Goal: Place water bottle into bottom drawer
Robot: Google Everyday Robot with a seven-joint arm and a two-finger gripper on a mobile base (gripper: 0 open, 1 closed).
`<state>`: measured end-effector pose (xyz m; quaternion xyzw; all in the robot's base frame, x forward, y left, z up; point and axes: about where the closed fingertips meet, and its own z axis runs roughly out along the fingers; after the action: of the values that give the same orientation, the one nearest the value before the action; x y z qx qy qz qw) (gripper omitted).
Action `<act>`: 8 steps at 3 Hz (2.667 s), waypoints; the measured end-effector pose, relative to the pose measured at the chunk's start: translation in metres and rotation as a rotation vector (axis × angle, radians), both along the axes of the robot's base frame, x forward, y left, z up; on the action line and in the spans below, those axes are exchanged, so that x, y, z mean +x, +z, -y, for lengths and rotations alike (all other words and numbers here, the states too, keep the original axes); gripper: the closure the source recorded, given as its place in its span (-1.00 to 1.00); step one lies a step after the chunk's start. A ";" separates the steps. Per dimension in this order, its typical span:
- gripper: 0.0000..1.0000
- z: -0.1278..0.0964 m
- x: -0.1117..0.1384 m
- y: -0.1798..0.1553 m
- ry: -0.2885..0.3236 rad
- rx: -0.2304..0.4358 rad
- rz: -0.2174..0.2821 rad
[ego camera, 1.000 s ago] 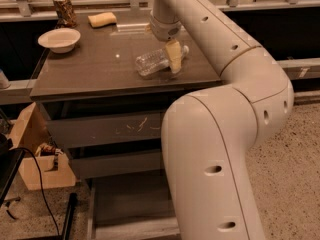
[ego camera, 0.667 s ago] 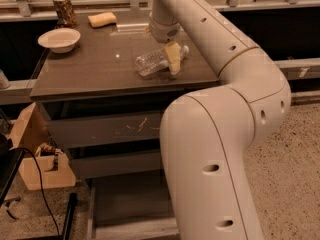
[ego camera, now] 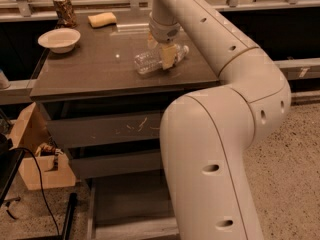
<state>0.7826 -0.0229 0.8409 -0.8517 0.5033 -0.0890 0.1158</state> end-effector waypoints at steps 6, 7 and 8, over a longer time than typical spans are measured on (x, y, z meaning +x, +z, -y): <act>1.00 0.007 -0.020 0.033 0.010 0.008 0.018; 1.00 0.023 -0.046 0.048 -0.012 0.002 0.014; 1.00 0.033 -0.082 0.062 -0.026 -0.007 0.010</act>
Offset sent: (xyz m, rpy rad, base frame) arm 0.0000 0.0000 0.0000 0.0000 0.0000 0.0000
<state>0.7008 -0.0558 0.9026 -0.8450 0.5135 -0.0965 0.1143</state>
